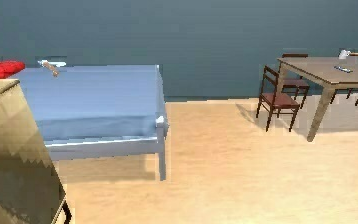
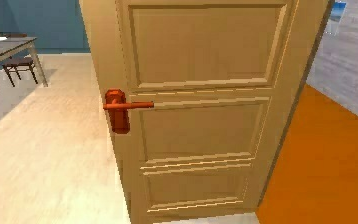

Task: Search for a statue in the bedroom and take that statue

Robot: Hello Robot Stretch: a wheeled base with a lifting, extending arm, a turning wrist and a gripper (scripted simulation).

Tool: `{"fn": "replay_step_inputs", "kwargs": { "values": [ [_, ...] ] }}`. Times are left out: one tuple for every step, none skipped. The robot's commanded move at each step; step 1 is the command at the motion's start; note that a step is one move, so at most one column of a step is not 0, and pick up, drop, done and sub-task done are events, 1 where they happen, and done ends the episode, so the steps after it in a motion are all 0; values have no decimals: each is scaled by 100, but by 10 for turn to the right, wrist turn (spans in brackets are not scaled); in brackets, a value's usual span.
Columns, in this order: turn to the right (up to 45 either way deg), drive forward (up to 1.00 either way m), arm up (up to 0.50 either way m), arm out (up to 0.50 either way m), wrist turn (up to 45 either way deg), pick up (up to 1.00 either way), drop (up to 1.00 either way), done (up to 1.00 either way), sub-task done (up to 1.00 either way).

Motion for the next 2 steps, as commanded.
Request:
{"fn": "replay_step_inputs", "kwargs": {
  "values": [
    [30, 0, 0, 0, 0, 0, 0, 0, 0],
    [0, 35, 0, 0, 0, 0, 0, 0, 0]
  ]
}}
